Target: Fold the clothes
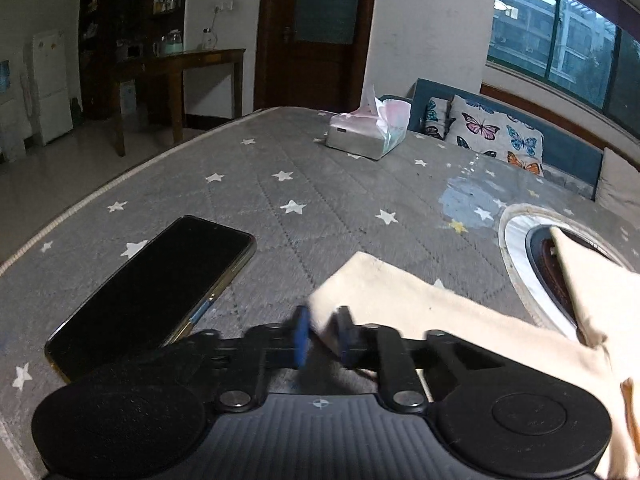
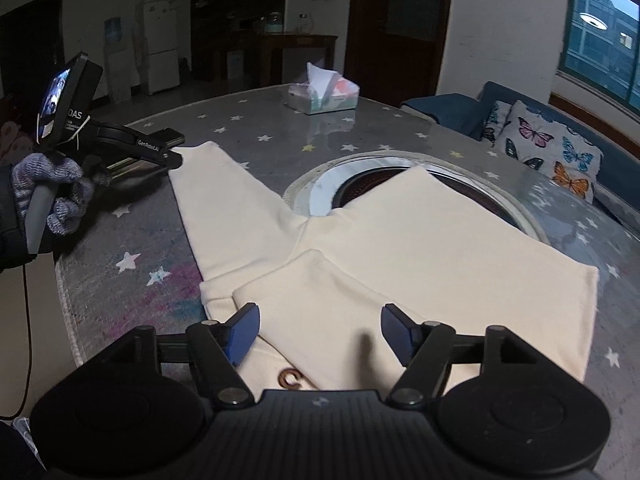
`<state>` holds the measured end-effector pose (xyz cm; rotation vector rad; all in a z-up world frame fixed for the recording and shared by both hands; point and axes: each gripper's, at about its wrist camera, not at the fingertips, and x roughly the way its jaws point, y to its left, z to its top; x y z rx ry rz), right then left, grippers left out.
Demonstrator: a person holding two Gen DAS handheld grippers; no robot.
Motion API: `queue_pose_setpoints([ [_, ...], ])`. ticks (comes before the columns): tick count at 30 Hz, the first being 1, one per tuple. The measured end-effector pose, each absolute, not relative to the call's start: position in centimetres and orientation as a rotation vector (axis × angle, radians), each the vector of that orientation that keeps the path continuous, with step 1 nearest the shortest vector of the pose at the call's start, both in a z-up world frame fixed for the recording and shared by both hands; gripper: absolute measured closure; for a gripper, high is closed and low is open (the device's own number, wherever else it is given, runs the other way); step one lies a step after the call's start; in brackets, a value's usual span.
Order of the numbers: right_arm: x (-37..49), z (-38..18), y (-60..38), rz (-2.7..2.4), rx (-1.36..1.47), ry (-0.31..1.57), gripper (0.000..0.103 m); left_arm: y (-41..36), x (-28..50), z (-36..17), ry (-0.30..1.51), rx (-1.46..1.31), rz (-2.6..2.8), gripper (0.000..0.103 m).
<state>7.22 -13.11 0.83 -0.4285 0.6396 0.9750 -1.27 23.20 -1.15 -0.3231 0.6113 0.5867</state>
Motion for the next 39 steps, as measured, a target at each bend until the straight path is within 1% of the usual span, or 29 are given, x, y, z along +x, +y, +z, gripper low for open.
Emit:
queue_pose_setpoints([
  [2, 7.2, 1.2, -14.1, 0.954, -0.416, 0.633, 0.033, 22.7, -1.4, -0.2, 0.589, -0.334, 0.569, 0.098],
  [7, 7.6, 1.7, -16.6, 0.886, -0.365, 0.617, 0.033, 18.8, -1.3, 4.3, 0.48, -0.293, 0.439, 0.098],
  [11, 8.0, 2.0, -19.0, 0.83, -0.319, 0.607, 0.032, 14.1, -0.9, 7.9, 0.397, -0.24, 0.273, 0.098],
  [15, 8.5, 2.2, -21.9, 0.764, -0.275, 0.593, 0.032, 8.2, 0.2, 10.3, 0.346, -0.18, 0.084, 0.098],
  [22, 9.1, 1.9, -27.4, 0.63, -0.19, 0.596, 0.032, -1.8, 2.3, 9.8, 0.362, -0.063, -0.194, 0.098],
  [26, 9.3, 1.4, -30.0, 0.573, -0.148, 0.612, 0.032, -5.7, 4.0, 7.4, 0.435, -0.025, -0.304, 0.098],
  [30, 9.6, 0.7, -31.6, 0.533, -0.112, 0.637, 0.033, -8.4, 5.2, 4.6, 0.53, 0.008, -0.352, 0.093],
  [31, 9.6, 0.6, -31.9, 0.528, -0.106, 0.64, 0.033, -8.9, 5.4, 4.0, 0.548, 0.019, -0.36, 0.09],
  [33, 9.6, 0.7, -32.0, 0.521, -0.094, 0.638, 0.034, -9.2, 5.3, 3.2, 0.572, 0.037, -0.373, 0.078],
  [35, 9.7, 0.8, -31.9, 0.526, -0.082, 0.633, 0.034, -8.9, 4.9, 2.8, 0.582, 0.052, -0.384, 0.068],
  [36, 9.8, 0.9, -31.9, 0.529, -0.076, 0.631, 0.034, -8.8, 4.7, 2.6, 0.587, 0.059, -0.389, 0.066],
  [39, 9.9, 1.1, -30.9, 0.562, -0.062, 0.633, 0.038, -6.9, 3.9, 2.8, 0.574, 0.074, -0.351, 0.066],
])
